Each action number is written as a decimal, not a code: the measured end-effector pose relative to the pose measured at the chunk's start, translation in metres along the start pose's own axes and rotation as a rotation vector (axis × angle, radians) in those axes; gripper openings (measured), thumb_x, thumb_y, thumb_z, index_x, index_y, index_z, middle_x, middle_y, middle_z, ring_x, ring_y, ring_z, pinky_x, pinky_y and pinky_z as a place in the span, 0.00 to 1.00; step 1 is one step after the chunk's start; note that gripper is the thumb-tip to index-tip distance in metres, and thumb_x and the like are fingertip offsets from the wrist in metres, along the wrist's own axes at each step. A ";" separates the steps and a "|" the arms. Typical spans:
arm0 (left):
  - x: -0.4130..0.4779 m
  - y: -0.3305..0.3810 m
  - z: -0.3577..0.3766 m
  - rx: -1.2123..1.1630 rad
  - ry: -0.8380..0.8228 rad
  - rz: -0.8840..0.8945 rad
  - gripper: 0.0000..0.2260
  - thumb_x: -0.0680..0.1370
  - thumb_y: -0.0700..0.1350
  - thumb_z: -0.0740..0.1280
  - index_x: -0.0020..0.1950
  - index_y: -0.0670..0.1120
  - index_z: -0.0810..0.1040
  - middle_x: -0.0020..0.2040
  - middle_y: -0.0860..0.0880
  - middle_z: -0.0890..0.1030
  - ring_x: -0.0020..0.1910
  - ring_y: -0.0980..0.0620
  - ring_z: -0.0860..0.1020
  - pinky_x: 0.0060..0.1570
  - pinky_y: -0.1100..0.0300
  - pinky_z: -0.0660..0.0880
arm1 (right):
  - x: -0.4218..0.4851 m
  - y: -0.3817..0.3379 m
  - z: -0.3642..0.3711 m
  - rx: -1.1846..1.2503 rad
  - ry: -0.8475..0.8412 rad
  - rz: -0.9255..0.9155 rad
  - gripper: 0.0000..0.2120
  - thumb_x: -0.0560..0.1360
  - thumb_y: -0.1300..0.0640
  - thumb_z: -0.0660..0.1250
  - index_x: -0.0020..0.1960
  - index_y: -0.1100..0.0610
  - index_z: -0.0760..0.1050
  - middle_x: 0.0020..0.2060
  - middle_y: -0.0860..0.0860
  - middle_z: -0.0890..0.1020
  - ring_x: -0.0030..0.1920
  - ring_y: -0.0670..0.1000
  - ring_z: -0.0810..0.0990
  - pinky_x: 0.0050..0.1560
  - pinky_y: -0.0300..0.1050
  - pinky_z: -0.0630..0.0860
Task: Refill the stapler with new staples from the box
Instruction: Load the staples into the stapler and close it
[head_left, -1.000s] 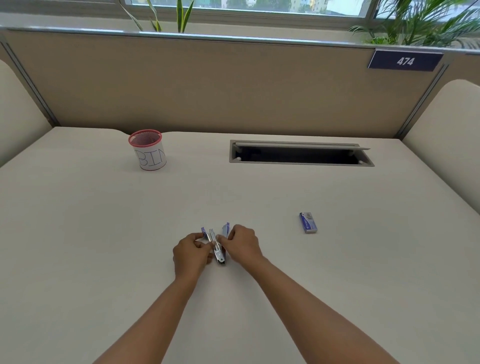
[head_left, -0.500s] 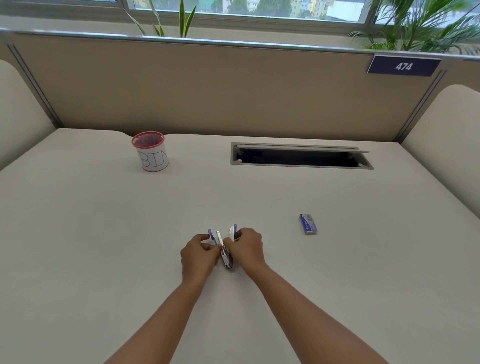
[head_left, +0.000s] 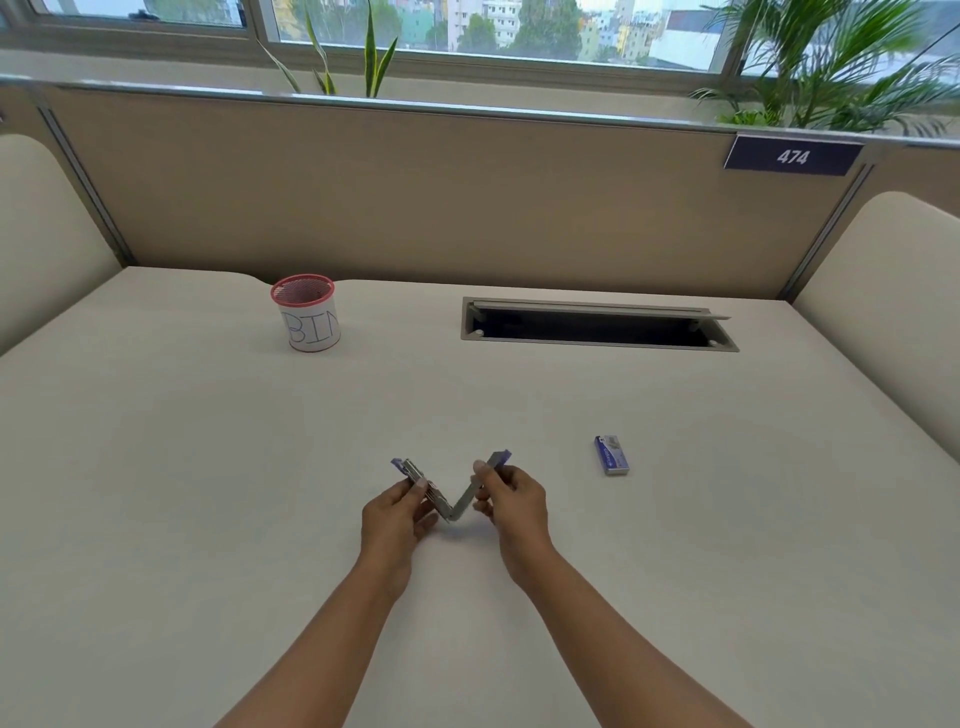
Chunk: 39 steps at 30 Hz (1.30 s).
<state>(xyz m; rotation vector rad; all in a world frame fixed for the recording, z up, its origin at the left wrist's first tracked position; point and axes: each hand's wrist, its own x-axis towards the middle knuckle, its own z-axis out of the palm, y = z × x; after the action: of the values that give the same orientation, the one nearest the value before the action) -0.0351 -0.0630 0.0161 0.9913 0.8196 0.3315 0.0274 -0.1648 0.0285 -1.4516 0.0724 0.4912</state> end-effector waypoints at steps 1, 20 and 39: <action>-0.002 0.000 0.002 -0.034 -0.010 -0.023 0.06 0.79 0.38 0.61 0.49 0.38 0.77 0.40 0.45 0.79 0.40 0.49 0.77 0.43 0.58 0.75 | -0.002 0.000 0.001 0.036 -0.016 -0.003 0.07 0.74 0.58 0.67 0.43 0.62 0.75 0.31 0.50 0.74 0.30 0.45 0.72 0.36 0.35 0.74; 0.005 0.030 0.010 -0.481 -0.068 -0.117 0.11 0.79 0.36 0.54 0.47 0.40 0.75 0.30 0.47 0.73 0.22 0.56 0.71 0.22 0.66 0.71 | -0.023 -0.006 -0.004 -0.356 -0.593 -0.108 0.15 0.68 0.72 0.66 0.43 0.53 0.74 0.34 0.53 0.78 0.36 0.49 0.75 0.44 0.42 0.73; -0.013 0.029 0.017 -0.362 -0.253 -0.095 0.11 0.81 0.42 0.56 0.44 0.41 0.76 0.32 0.48 0.73 0.21 0.58 0.70 0.20 0.68 0.68 | -0.001 -0.055 0.021 -0.734 -0.220 -0.611 0.15 0.75 0.59 0.65 0.61 0.51 0.76 0.30 0.44 0.69 0.36 0.43 0.69 0.42 0.34 0.66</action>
<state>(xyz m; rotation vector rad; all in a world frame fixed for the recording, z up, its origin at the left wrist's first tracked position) -0.0280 -0.0652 0.0512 0.6373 0.5498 0.2550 0.0418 -0.1465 0.0831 -2.0058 -0.7782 0.1609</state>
